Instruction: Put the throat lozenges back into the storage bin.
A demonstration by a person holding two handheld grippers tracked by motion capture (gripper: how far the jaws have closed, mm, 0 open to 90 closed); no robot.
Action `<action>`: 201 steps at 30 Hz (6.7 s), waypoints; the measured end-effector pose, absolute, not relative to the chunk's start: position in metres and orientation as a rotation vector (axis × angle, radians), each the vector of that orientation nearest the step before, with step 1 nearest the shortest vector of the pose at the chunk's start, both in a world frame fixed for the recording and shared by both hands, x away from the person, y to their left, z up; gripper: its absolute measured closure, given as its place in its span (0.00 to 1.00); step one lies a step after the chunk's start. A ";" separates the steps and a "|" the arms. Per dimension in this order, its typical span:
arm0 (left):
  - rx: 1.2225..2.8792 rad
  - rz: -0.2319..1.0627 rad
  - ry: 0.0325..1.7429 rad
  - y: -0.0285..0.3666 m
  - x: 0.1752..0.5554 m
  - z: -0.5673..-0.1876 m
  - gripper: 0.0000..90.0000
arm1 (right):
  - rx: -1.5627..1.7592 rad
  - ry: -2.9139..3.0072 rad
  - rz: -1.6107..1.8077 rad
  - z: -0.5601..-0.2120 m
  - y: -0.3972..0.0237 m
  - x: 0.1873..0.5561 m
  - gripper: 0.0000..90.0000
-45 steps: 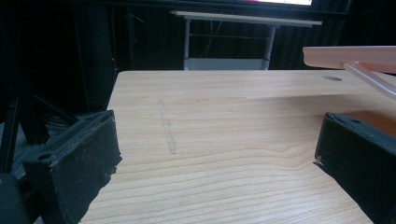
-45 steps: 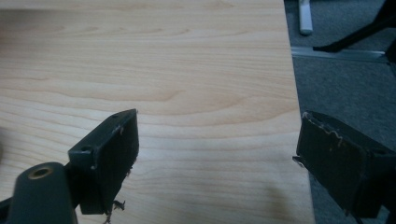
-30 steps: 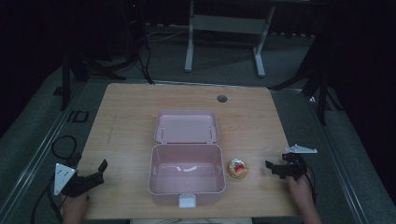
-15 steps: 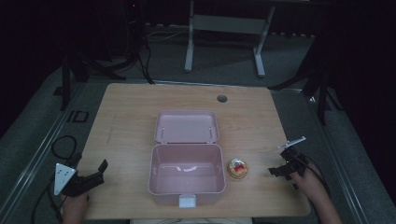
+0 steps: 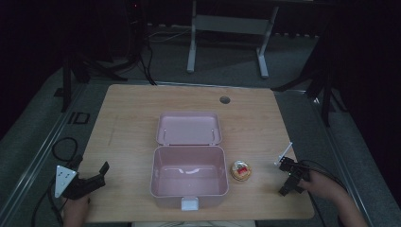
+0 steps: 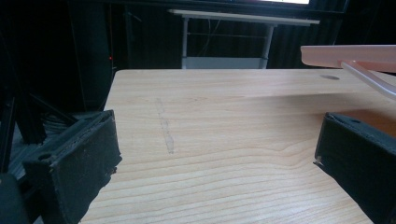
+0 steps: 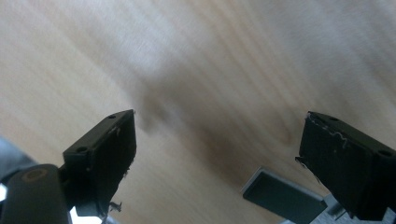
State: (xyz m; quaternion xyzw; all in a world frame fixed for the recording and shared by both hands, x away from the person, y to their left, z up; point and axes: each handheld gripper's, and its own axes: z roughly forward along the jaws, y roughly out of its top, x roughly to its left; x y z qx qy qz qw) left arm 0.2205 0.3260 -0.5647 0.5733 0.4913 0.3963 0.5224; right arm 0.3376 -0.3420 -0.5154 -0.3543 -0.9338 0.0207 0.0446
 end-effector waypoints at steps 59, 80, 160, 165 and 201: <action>1.368 0.939 1.174 0.327 0.220 -0.565 0.00 | -0.598 -2.987 0.136 -0.518 -0.182 0.383 0.22; 1.370 0.940 1.176 0.327 0.221 -0.565 0.00 | -0.535 -2.993 0.175 -0.458 -0.204 0.367 0.22; 1.368 0.933 1.174 0.327 0.220 -0.565 0.00 | 0.097 -3.032 0.075 -0.450 -0.060 0.328 0.22; 1.369 0.934 1.173 0.327 0.220 -0.565 0.00 | 0.105 -3.040 0.076 -0.459 -0.057 0.328 0.22; 1.372 0.923 1.171 0.328 0.221 -0.565 0.00 | 0.085 -3.034 0.103 -0.460 -0.057 0.325 0.15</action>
